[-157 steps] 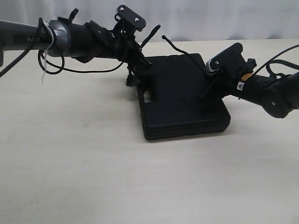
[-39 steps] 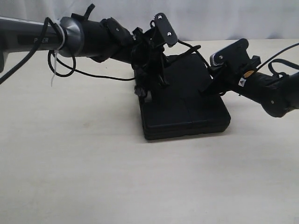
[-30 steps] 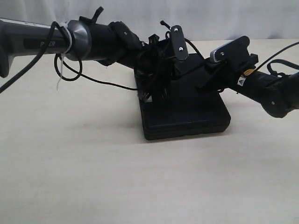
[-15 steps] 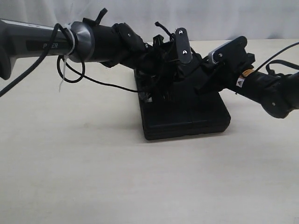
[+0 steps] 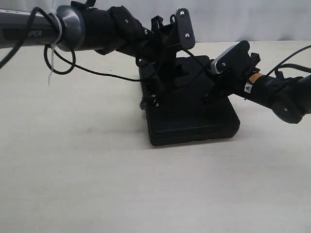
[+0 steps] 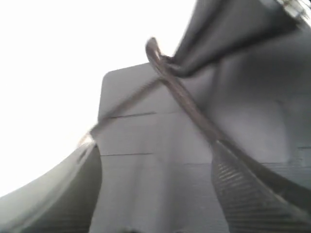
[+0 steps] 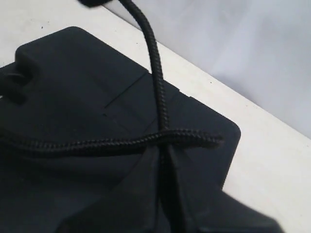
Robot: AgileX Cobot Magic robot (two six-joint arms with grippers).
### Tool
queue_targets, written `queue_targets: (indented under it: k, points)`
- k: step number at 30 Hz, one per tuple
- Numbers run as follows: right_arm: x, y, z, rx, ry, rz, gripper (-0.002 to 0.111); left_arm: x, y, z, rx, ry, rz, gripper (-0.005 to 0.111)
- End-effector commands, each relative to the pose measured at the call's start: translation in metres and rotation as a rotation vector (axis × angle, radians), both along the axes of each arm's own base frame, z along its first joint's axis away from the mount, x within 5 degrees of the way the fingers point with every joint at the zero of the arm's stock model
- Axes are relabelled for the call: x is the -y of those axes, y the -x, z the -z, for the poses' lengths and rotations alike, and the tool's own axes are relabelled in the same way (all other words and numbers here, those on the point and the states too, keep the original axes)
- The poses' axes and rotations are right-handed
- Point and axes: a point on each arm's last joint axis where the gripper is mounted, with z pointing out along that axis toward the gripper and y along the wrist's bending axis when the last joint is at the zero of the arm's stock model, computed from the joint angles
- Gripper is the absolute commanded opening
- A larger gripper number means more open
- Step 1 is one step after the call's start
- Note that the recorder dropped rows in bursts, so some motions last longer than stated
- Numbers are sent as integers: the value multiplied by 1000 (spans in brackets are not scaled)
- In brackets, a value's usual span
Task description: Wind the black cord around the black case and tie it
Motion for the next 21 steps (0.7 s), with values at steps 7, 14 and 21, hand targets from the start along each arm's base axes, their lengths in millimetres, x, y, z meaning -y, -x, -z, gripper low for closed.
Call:
queue_targets:
  k: [7,14,21]
  points:
    - [-7,4,-3,45,56,-120,4,-6,-3,-5,52,-47,11,62]
    - [-13,8,-4,78,101,-222,4,-9,-18,25,162,-130,-22,62]
    - [-14,9,-3,82,123,-253,4,-8,-26,49,260,-218,-3,57]
